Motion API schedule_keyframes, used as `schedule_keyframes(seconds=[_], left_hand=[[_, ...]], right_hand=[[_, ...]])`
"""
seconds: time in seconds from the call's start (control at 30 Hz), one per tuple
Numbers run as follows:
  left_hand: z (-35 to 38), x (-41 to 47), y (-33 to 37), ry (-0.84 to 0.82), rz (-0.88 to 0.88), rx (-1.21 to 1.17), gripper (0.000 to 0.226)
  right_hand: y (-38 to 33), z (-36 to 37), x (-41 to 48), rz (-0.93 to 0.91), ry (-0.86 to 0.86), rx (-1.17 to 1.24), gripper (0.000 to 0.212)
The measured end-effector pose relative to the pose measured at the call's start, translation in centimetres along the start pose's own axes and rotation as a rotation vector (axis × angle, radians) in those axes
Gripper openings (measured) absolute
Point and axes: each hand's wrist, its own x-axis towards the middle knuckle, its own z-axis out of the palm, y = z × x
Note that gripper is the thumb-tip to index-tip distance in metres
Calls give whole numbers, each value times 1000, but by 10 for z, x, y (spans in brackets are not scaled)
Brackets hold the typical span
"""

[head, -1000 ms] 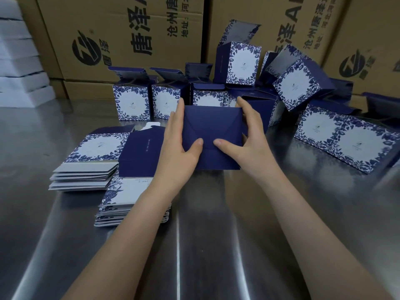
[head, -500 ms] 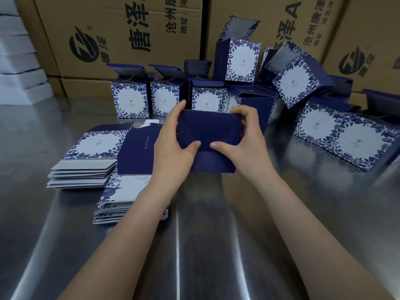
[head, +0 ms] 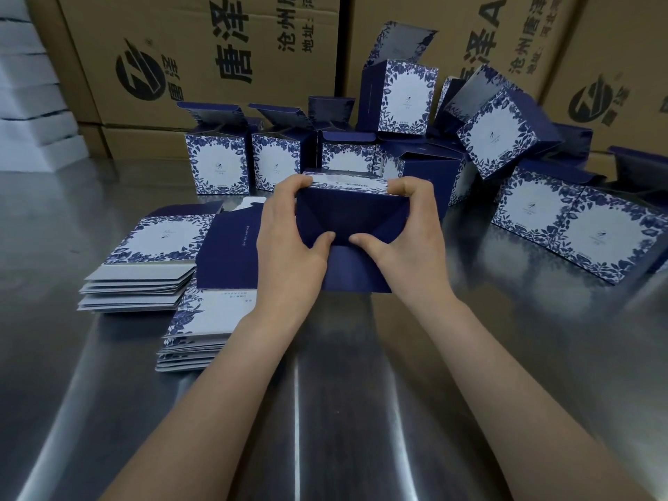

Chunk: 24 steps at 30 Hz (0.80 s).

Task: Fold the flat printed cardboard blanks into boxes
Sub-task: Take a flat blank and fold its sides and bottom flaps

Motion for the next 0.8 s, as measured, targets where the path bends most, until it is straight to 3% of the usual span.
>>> schedule_keyframes(seconds=[0.8], left_hand=[[0, -2, -4, -29, 68, 55, 74]], right_hand=[[-2, -2, -1, -39, -50, 50, 69]])
